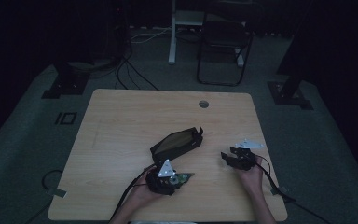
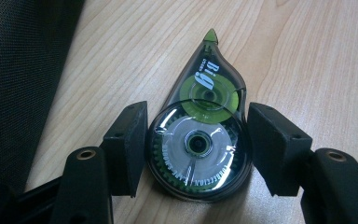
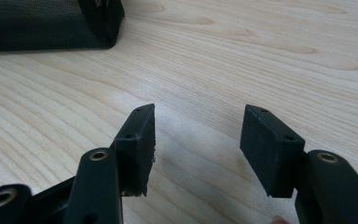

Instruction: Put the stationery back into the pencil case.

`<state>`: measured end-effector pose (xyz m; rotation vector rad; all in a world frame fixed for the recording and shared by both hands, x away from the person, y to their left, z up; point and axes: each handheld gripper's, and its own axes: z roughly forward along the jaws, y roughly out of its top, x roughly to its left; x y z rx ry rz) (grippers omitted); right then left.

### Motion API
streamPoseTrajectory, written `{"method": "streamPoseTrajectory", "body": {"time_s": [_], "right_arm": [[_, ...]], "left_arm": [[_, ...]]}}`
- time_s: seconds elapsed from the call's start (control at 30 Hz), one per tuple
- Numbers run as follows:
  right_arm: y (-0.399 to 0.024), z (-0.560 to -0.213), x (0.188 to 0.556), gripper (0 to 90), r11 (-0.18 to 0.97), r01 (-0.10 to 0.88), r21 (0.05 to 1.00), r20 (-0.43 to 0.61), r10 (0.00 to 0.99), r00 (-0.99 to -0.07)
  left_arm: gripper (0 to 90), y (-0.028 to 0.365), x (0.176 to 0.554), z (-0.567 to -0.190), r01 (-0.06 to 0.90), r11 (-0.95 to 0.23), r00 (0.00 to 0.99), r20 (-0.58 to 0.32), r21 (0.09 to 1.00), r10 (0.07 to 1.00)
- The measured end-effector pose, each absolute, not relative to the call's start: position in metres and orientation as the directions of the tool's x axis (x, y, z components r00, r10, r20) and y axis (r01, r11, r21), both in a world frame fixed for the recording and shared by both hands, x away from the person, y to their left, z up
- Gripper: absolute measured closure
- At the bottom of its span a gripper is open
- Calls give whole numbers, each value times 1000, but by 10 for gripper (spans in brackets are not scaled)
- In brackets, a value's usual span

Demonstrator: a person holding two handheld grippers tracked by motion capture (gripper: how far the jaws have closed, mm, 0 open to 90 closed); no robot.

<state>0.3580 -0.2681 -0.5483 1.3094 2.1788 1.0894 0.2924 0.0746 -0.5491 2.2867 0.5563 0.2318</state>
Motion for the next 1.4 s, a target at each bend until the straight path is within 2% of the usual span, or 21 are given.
{"method": "streamPoseTrajectory", "body": {"time_s": [0.33, 0.53, 0.67, 0.7, 1.4], "right_arm": [[-269, -549, 358, 450, 267, 579, 770, 70, 867, -494], [-268, -550, 359, 450, 274, 579, 768, 66, 865, -497], [-267, -550, 359, 450, 275, 577, 769, 66, 864, -500], [-267, -550, 359, 450, 276, 576, 769, 65, 863, -500], [-278, -554, 365, 450, 272, 586, 763, 44, 883, -467]], "left_arm": [[404, 78, 289, -548, 308, -637, 892, 19, 707, 451], [365, 84, 286, -549, 309, -635, 890, 20, 708, 456], [369, 83, 286, -549, 312, -637, 888, 21, 705, 459], [410, 84, 286, -548, 312, -636, 888, 21, 706, 459], [416, 91, 287, -544, 312, -618, 887, 11, 722, 461]]}}
